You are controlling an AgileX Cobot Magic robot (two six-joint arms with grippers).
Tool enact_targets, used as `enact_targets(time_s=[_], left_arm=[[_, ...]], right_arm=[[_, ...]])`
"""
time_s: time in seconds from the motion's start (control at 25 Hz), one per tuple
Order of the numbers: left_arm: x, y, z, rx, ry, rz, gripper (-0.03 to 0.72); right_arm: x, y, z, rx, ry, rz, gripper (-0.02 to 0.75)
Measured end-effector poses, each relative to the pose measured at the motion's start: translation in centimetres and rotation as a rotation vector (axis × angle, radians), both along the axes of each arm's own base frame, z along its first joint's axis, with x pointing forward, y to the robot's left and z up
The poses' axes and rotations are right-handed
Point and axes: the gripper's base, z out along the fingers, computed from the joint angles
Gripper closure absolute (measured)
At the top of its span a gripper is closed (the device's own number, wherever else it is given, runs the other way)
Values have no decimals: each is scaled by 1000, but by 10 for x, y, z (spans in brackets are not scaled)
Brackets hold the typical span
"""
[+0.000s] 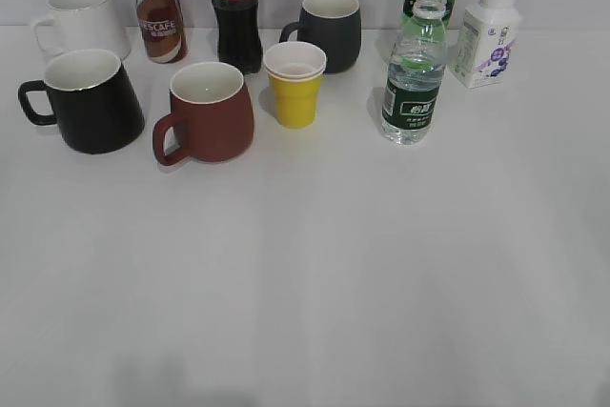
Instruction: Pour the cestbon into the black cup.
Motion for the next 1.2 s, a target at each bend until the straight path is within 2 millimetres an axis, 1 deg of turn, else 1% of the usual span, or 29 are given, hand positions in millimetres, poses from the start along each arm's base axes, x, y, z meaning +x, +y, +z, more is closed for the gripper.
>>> enact_targets(time_s=[0.56, 0.64, 0.72, 0.76, 0.92, 1.0, 1.08, 1.2], left_arm=[[0, 0, 0, 0, 0, 0, 370], [0, 0, 1, 0, -6, 0, 384], [3, -1, 10, -7, -68, -5, 414], [9, -1, 19, -7, -152, -5, 427], [35, -1, 63, -17, -589, -8, 447], [50, -1, 75, -18, -712, -7, 447], [71, -1, 78, -29, -759, -5, 445], [109, -1, 63, -27, -725, -1, 441]], right_arm=[[0, 0, 0, 0, 0, 0, 148], [0, 0, 0, 0, 0, 0, 148], [0, 0, 0, 0, 0, 0, 148], [0, 0, 0, 0, 0, 0, 148], [0, 0, 0, 0, 0, 0, 148], [0, 0, 0, 0, 0, 0, 148], [0, 0, 0, 0, 0, 0, 148], [0, 0, 0, 0, 0, 0, 148]])
